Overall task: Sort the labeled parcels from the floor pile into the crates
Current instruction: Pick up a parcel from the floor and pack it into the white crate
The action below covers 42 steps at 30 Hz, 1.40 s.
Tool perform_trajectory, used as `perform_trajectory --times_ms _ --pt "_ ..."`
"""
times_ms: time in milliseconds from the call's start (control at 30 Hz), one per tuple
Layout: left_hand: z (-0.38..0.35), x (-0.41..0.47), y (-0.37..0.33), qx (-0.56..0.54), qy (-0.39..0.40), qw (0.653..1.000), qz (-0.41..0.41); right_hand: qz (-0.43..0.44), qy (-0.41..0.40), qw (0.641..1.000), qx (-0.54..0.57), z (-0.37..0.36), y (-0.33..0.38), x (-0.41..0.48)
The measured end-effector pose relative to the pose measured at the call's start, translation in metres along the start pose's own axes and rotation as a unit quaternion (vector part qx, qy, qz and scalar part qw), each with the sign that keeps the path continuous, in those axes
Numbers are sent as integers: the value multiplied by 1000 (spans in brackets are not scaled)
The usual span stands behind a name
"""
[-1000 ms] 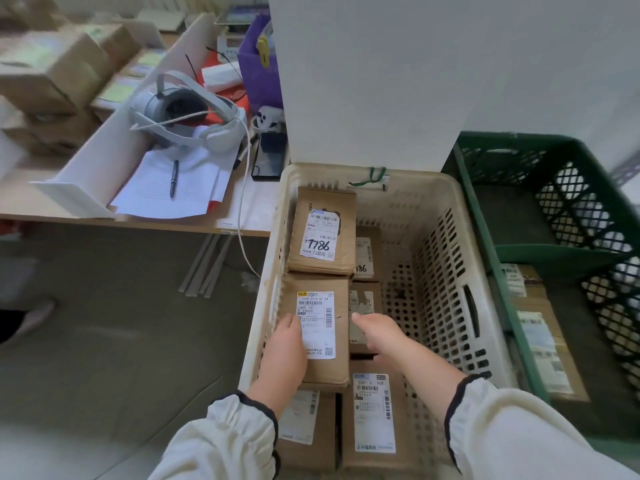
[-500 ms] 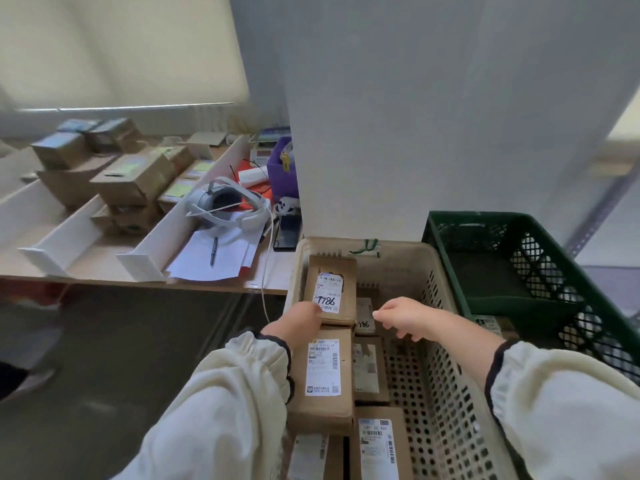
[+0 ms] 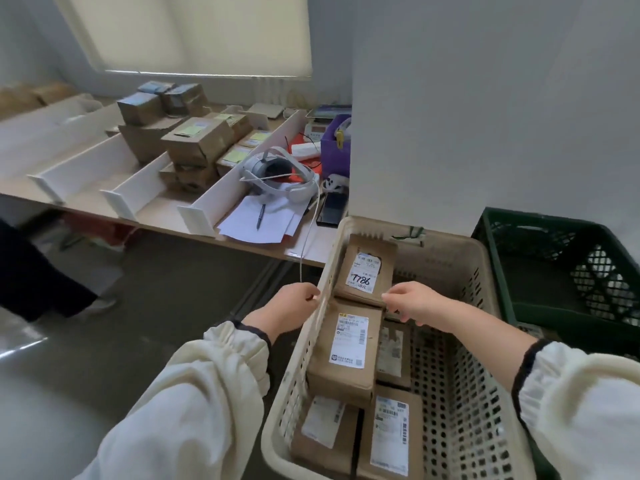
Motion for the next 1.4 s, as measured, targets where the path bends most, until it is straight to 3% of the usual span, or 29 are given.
perform_trajectory --times_ms 200,367,567,700,900,1033,1167,1400 --pt "49 -71 86 -92 -113 987 72 73 27 996 -44 -58 76 -2" --pt "86 -178 179 -146 -211 957 138 153 73 983 -67 -153 171 -33" --pt "85 -380 310 -167 -302 901 261 237 158 951 -122 -328 275 -117" --pt "85 -553 386 -144 -362 850 353 328 234 904 -142 -464 340 -216" --pt "2 -817 431 -184 -448 714 506 407 387 799 -216 -652 376 -399" --pt "-81 -950 433 -229 -507 582 593 438 457 718 -289 -749 367 -501" --pt "-165 -1029 418 -293 -535 466 641 441 484 649 -388 -828 344 -573" --pt "-287 -1120 401 -364 -564 251 698 452 559 491 -492 -957 300 -680"
Point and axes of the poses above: each hand's wrist, its own x-axis towards the middle knuckle, its own z-axis out of the back of the hand, y = z × x, the point moved 7 cm from there along x, towards the middle knuckle, and after that the axes turned 4 degrees about -x, right-handed, at the moved point
